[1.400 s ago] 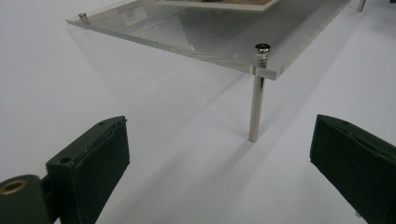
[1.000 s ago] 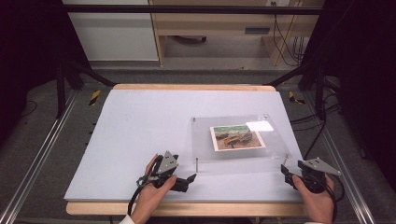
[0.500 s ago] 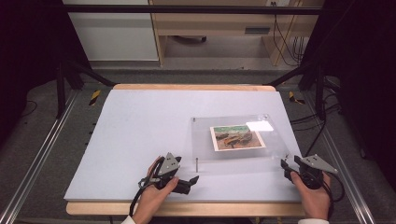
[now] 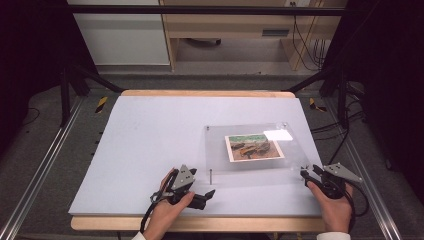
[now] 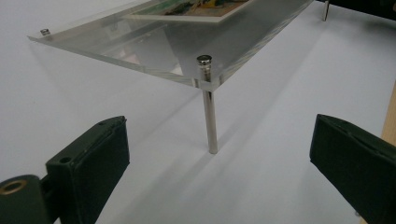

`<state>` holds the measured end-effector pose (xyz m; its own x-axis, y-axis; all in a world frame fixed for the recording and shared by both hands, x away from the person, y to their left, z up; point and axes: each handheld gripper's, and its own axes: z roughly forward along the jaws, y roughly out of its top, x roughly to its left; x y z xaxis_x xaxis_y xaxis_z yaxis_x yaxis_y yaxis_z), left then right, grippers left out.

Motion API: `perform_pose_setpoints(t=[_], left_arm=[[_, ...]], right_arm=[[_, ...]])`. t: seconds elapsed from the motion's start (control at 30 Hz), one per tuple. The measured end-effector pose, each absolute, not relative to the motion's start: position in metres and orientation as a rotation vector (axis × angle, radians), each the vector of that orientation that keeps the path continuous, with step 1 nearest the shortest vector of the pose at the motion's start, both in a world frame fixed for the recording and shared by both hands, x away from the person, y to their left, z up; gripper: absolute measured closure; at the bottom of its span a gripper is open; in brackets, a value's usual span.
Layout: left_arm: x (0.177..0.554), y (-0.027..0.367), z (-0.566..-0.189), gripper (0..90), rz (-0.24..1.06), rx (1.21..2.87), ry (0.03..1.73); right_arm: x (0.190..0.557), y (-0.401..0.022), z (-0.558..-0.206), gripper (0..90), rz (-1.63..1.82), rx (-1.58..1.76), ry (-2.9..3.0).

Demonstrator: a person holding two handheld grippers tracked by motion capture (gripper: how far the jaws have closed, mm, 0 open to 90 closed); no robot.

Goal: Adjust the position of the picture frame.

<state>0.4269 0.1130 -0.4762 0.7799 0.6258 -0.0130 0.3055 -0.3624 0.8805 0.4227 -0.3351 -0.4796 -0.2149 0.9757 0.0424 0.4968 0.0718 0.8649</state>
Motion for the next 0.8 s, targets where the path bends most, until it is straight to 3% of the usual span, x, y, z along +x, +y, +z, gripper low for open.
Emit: perform_pose_setpoints(t=[0.67, 0.8], left_arm=[[0.4265, 0.1132, -0.475, 5.1, 0.391, 1.965, 0.707], [0.4269, 0.1131, -0.4749, 5.5, 0.389, 1.958, 0.709]], right_arm=[[0.429, -0.3361, -0.4826, 82.5, 1.218, 1.412, 1.789], [0.4289, -0.3372, -0.4809, 83.4, 1.244, 1.399, 1.765]])
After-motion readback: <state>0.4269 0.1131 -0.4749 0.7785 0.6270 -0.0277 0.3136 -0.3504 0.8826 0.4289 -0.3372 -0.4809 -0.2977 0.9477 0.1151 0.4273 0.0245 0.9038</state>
